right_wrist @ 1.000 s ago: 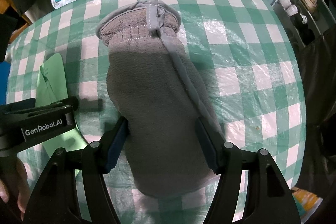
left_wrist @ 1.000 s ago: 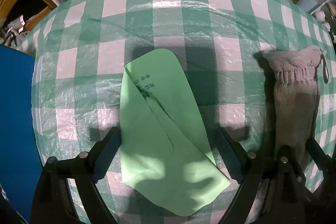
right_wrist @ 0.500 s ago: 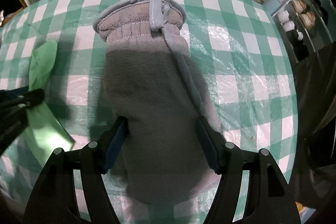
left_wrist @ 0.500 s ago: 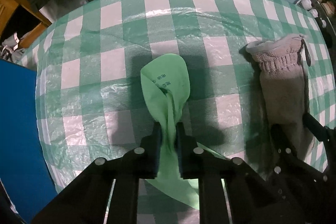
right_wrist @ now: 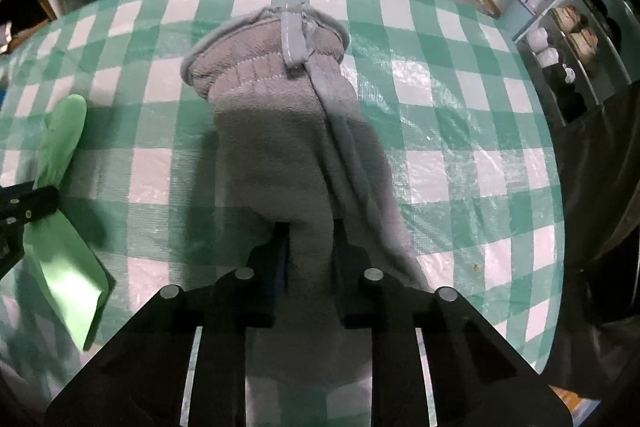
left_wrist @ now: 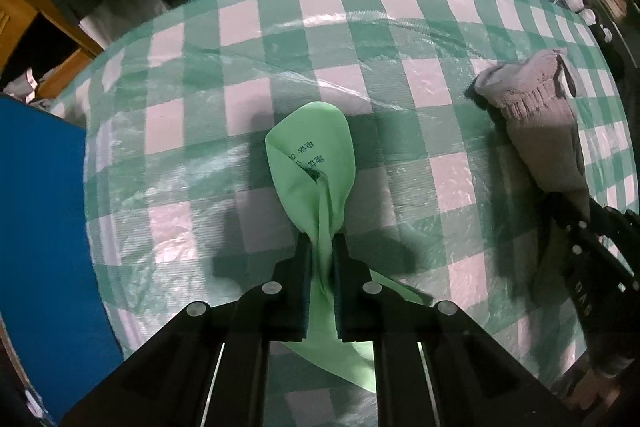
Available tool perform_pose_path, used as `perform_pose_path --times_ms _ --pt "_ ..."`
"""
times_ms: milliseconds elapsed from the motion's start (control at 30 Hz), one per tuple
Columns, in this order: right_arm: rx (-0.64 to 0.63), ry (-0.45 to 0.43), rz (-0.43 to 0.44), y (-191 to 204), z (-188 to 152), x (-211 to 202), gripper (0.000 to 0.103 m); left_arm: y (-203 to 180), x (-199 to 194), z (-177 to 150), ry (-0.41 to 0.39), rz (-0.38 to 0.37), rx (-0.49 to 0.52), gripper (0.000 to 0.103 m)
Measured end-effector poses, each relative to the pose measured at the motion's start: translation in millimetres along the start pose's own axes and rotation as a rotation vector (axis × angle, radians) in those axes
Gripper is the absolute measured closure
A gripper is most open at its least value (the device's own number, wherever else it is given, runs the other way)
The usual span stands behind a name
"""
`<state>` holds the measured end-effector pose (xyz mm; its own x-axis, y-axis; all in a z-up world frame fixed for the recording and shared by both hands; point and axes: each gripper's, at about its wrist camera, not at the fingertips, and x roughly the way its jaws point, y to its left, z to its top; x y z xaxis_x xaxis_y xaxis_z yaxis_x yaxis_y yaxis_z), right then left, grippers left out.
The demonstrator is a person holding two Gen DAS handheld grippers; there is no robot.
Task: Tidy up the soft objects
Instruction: 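Close left gripper on the green pad while right gripper lifts the grey mitten, then carry the grey mitten with right gripper while left gripper carries the green pad to the box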
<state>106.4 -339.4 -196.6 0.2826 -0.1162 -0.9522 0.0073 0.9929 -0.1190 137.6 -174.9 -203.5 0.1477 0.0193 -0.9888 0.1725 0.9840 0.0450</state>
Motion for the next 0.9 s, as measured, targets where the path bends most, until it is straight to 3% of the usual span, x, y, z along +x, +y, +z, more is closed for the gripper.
perform_pose_path --times_ms 433,900 --pt "0.019 -0.069 0.090 -5 -1 -50 0.089 33 -63 -26 -0.129 0.074 0.054 0.094" --pt "-0.009 -0.157 0.132 7 -5 -118 0.089 63 -112 -44 -0.221 0.109 0.087 0.094"
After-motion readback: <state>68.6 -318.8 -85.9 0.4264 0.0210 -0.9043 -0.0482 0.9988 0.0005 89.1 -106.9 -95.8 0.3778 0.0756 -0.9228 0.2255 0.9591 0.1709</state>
